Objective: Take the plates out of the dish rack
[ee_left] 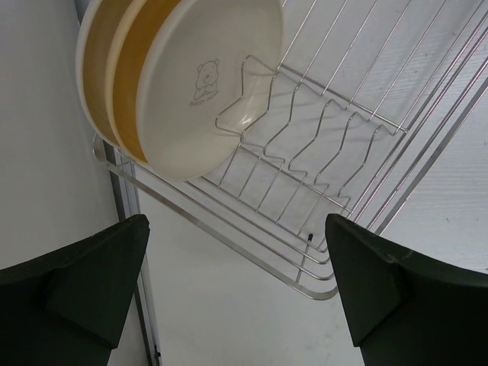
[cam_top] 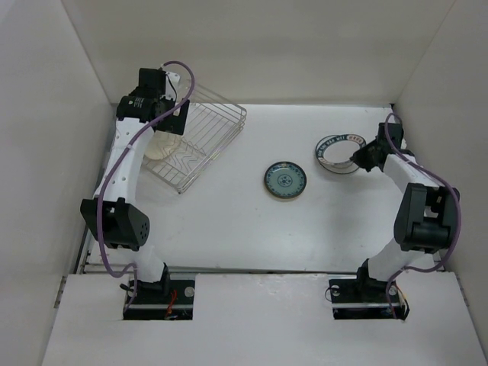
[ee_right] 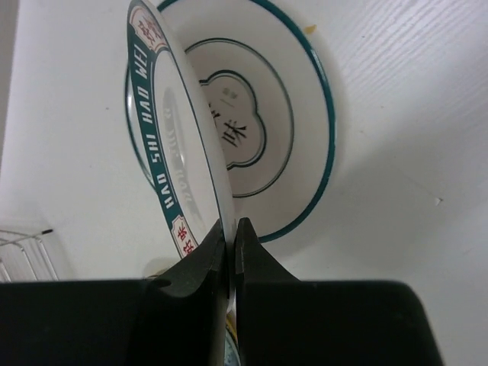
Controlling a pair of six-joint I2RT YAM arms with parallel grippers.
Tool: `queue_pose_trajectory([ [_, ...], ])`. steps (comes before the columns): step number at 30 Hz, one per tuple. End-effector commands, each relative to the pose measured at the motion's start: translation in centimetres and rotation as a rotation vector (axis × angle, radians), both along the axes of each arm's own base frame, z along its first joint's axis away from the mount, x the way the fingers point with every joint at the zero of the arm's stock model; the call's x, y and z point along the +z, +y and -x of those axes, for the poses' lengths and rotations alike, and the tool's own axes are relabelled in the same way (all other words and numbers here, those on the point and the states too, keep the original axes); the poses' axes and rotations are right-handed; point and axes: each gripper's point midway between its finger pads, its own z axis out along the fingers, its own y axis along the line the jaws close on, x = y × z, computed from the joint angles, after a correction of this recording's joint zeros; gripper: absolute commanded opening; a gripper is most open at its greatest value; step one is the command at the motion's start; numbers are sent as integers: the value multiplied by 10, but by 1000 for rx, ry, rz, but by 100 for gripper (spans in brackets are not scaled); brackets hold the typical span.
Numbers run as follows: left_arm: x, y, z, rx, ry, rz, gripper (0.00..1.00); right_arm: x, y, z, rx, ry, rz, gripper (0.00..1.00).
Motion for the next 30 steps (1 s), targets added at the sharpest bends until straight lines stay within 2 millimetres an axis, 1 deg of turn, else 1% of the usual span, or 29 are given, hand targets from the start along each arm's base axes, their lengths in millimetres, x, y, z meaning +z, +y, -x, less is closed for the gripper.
queue_pose_trajectory([
  [1,2,7,-1,8,-9,-24,100,-8,-12,-5,-31,1,13,7],
  [2,2,7,-1,2,-8,-30,100,-9,-11,-7,-18,2,13,11],
  [3,2,7,-1,2,-8,-30,100,-15,-10,-5,-17,21,9,17],
  [4,2,7,-1,2,-8,-30,100,-19,-8,-5,-9,31,-1,25],
  [5,2,7,-1,2,-8,-30,100,-19,-6,-8,10,28,-4,36],
  [6,2,7,-1,-5,-7,-37,100,-25,-6,-5,17,49,-1,55],
  [9,2,9,-1,2,-8,-43,100,-29,-3,-1,24,66,-13,69],
  [11,3,11,-1,2,-7,-58,100,-30,-4,2,18,69,-6,72],
  [12,6,11,0,2,-17,-57,100,-29,-4,5,25,67,0,72],
  [14,7,13,0,0,-16,-72,100,-30,-3,9,25,76,-1,73],
  [15,7,13,0,0,-16,-72,100,-34,-3,12,25,87,-3,74],
  [16,7,14,0,-8,-14,-80,100,-31,-3,12,25,78,-2,74],
  [20,9,17,-1,-2,-23,-99,100,-31,-7,12,19,81,19,74],
  [21,10,19,-1,-2,-23,-112,100,-38,-6,14,19,104,15,74],
  [23,8,22,-4,-5,-19,-137,100,-38,-6,14,19,104,15,74],
  [24,8,28,-4,7,-17,-153,100,-38,-4,14,28,102,5,74],
  [25,10,29,-6,0,-25,-159,100,-41,-3,17,28,111,3,74],
  [26,9,34,-10,-7,-26,-178,100,-31,-3,19,28,87,7,74],
  [27,10,41,-12,-3,-31,-190,100,-23,2,18,40,67,12,74],
  [28,4,39,-15,-30,-14,-197,100,-20,6,21,46,60,24,74],
  [29,-1,42,-21,-48,2,-204,100,-17,6,24,49,53,53,74],
  [30,-1,45,-22,-81,20,-221,100,-1,8,23,63,13,79,74],
])
